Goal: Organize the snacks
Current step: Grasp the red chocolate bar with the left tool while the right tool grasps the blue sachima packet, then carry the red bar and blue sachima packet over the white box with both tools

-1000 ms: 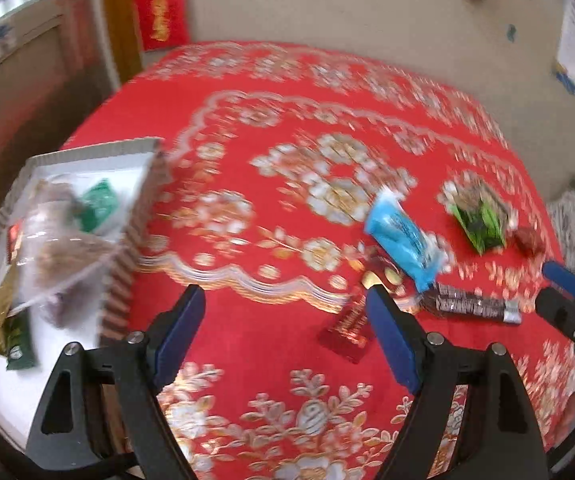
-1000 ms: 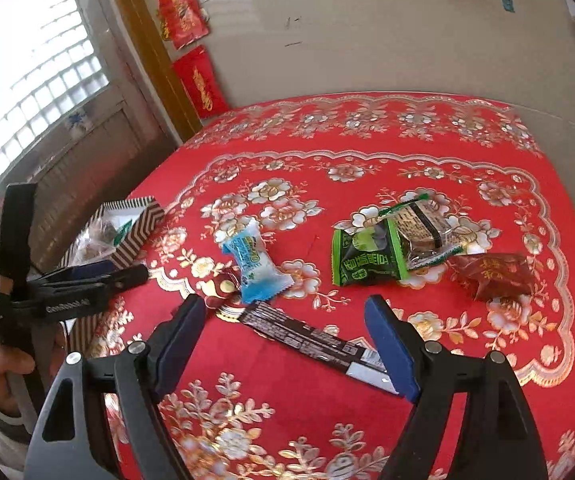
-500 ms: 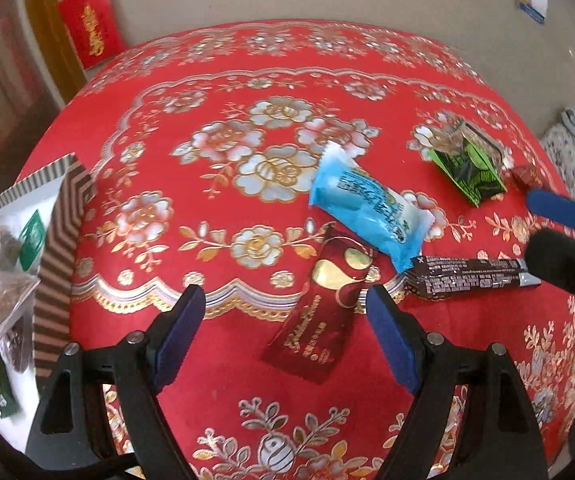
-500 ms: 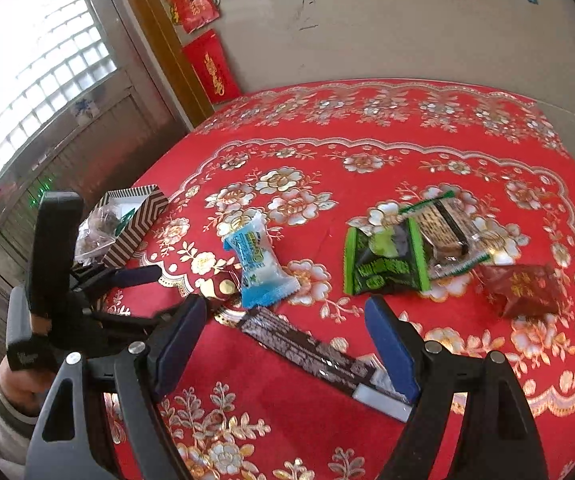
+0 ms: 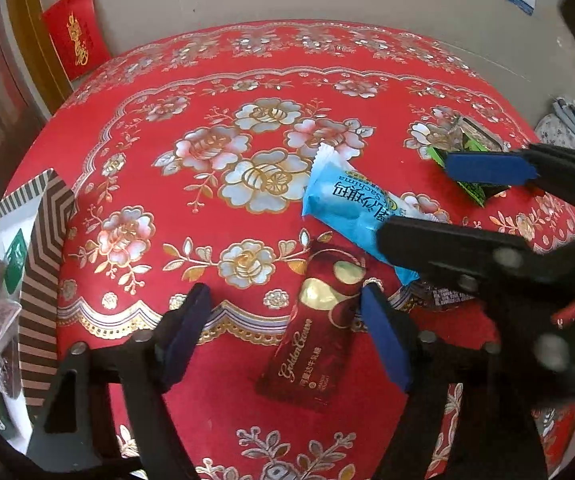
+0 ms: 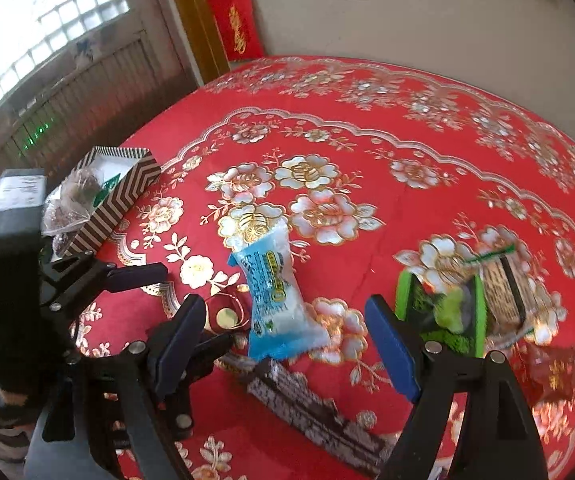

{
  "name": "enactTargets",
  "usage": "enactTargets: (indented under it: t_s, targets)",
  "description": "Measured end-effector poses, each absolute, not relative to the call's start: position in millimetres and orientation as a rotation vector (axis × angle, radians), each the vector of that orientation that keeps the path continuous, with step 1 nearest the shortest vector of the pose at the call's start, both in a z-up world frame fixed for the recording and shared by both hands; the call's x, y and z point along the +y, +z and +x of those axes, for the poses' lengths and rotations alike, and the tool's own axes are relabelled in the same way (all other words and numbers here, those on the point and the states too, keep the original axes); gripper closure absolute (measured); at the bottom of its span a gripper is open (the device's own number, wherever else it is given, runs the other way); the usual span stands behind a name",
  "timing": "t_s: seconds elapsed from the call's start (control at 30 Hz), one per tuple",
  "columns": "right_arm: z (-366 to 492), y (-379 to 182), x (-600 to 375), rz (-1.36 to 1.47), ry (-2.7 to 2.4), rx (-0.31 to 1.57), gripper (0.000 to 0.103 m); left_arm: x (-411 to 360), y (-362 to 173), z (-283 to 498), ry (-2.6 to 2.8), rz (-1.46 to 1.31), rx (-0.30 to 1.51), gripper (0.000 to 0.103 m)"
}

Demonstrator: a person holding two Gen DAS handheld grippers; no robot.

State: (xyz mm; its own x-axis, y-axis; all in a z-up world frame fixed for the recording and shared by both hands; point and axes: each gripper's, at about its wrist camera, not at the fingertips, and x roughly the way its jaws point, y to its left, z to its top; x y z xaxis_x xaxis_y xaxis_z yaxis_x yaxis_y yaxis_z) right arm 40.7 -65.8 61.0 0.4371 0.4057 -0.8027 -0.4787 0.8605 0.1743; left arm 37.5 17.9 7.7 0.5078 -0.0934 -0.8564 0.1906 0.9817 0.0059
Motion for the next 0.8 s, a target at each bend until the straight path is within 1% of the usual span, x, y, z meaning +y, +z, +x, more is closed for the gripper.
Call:
enactTargets:
  t_s: [0.03, 0.07, 0.13, 0.17, 0.2, 0.27, 0.33, 0.37, 0.4, 0.47, 0.5, 0.8]
  targets:
    - [43, 59, -63, -0.087, 0.553, 0.978, 0.021, 19, 8, 37, -0.175, 0.108, 1.023, 0.039]
    - [45, 57, -60, -0.093, 0.557, 0.981, 0.021, 21, 9, 36, -0.182, 0.111, 1.023, 0.042]
    - [48, 54, -55, -0.104, 0.563, 0.987, 0.021, 25, 11, 33, -0.184, 0.113, 1.028, 0.059]
    - [50, 52, -52, -0.111, 0.565, 0.993, 0.021, 28, 12, 32, -0.182, 0.112, 1.031, 0.064]
    - [51, 50, -49, -0.12, 0.565, 0.999, 0.021, 31, 12, 30, -0.175, 0.109, 1.034, 0.073]
    - [53, 44, -45, -0.136, 0.559, 1.014, 0.021, 38, 13, 26, -0.158, 0.095, 1.036, 0.074]
    - [54, 38, -42, -0.143, 0.562, 1.031, 0.022, 47, 14, 23, -0.151, 0.053, 1.038, 0.076]
    - [54, 36, -42, -0.15, 0.553, 1.025, 0.025, 52, 14, 22, -0.148, 0.033, 1.04, 0.076]
    - [52, 37, -41, -0.169, 0.538, 1.011, 0.033, 56, 14, 20, -0.142, 0.016, 1.041, 0.076]
    - [52, 39, -41, -0.201, 0.51, 0.997, 0.068, 61, 15, 18, -0.129, 0.003, 1.037, 0.076]
    - [52, 40, -43, -0.175, 0.521, 1.002, 0.074, 63, 16, 17, -0.126, -0.002, 1.035, 0.076]
    - [24, 56, -57, -0.071, 0.518, 0.937, 0.074, 70, 22, 4, -0.126, -0.039, 1.013, 0.076]
